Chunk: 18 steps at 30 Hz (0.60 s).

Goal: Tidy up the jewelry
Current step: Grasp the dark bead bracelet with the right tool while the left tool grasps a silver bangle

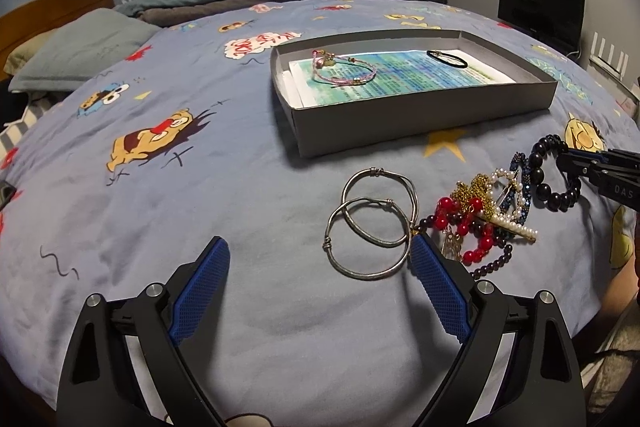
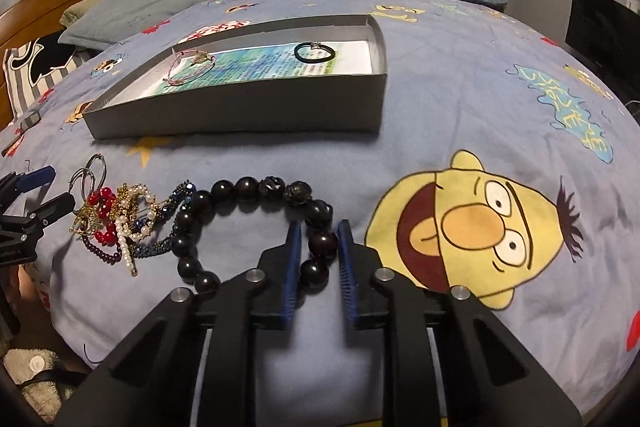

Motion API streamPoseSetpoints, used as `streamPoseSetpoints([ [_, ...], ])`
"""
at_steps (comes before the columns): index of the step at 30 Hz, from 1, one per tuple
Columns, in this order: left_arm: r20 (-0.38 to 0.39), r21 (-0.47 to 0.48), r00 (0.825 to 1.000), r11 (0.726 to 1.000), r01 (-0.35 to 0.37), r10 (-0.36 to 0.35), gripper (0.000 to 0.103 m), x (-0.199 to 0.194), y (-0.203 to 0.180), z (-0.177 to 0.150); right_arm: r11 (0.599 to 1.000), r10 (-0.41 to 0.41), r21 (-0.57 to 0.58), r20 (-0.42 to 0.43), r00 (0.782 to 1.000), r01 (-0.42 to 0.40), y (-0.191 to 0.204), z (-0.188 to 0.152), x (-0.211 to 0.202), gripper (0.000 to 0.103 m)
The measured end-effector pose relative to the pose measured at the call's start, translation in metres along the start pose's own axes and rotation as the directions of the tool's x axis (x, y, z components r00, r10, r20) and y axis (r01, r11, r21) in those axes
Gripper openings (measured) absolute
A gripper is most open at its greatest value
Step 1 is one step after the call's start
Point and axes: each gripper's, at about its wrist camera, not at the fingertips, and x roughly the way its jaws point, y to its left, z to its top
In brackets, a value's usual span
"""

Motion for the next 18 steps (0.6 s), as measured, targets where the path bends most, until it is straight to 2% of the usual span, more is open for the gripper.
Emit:
streamPoseSetpoints([
  [2,0.004,0.003,1.0,1.0,0.004,-0.004,0.09,0.0,-0.001,0.001,1.0,0.004,-0.005,-0.001,1.0,-0.004,0.001,0.001,0.003,0.015],
  [6,-0.006,0.025,1.0,1.0,-0.018,0.018,0.071,0.003,-0.003,0.001,1.0,0.013,-0.003,0.007,1.0,-0.013,0.0,0.001,0.002,0.015],
  [10,-0.016,0.026,1.0,0.999,-0.021,0.021,0.061,0.008,-0.001,0.002,1.0,0.018,-0.004,0.011,1.0,-0.018,0.001,-0.001,0.0,0.015],
  [15,-0.021,0.04,1.0,0.999,-0.015,0.016,0.042,0.012,-0.002,0.004,1.0,0.024,-0.016,0.014,1.0,-0.023,0.004,-0.003,-0.002,0.014],
  [18,-0.038,0.045,0.999,0.999,-0.008,0.009,0.026,0.015,-0.001,0.002,1.0,0.026,-0.014,0.016,1.0,-0.026,0.005,-0.004,-0.002,0.014],
])
